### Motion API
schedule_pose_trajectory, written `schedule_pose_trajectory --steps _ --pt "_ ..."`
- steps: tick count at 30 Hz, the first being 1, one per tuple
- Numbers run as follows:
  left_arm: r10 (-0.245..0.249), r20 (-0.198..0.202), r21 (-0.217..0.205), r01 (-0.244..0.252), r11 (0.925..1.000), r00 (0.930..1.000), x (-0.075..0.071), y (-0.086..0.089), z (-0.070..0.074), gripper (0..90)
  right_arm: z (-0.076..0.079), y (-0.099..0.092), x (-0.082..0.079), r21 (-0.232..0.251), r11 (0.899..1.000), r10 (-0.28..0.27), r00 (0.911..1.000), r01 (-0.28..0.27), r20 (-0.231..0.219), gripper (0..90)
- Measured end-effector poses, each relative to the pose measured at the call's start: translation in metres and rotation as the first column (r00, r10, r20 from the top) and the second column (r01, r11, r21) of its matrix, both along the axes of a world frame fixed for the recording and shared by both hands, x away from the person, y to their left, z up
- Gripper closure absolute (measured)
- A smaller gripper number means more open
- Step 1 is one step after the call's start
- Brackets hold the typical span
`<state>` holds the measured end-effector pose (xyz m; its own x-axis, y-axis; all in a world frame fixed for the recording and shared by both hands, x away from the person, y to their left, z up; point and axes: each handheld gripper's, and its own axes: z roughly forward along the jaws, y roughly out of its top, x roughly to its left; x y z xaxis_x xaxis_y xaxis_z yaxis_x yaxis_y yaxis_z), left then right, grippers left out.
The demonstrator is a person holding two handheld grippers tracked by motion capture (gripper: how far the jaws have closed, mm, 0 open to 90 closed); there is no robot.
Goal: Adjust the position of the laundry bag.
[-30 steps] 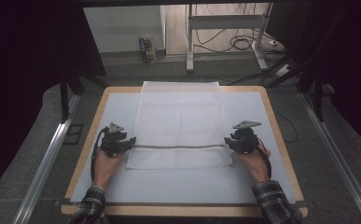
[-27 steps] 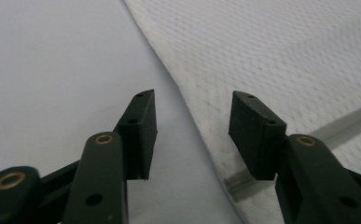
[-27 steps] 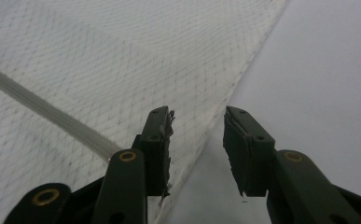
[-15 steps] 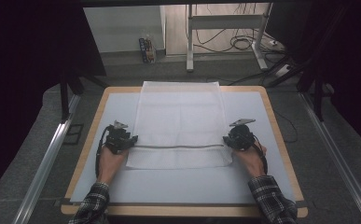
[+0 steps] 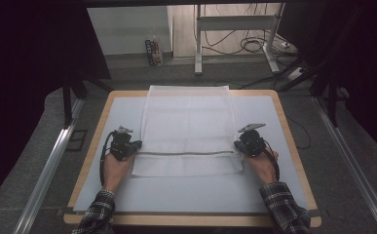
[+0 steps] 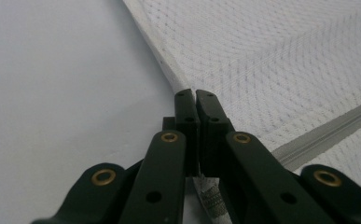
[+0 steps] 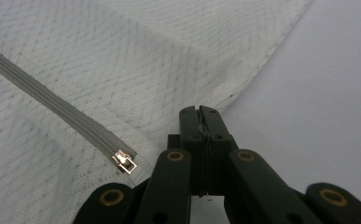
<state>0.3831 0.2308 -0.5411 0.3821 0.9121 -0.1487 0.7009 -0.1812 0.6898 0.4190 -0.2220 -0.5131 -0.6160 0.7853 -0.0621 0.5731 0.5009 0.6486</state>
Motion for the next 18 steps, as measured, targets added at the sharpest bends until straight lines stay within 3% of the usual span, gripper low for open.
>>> schedule_pose_trajectory --steps 6,9,18 --pt "-0.041 0.004 0.028 0.041 0.9988 0.9991 -0.004 -0.004 0.004 88.2 0.004 -0.004 -0.004 0.012 1.000 0.000 0.9999 0.000 0.013 88.3" --pt "-0.068 0.008 0.036 0.067 0.9971 0.9977 -0.009 -0.006 0.007 88.3 0.006 -0.005 -0.011 -0.018 1.000 0.025 0.9994 -0.025 0.023 88.2" --pt "-0.124 0.008 0.084 0.123 0.9888 0.9922 -0.018 -0.013 0.010 88.0 0.011 -0.013 -0.027 -0.033 0.998 0.061 0.9979 -0.060 0.021 88.2"
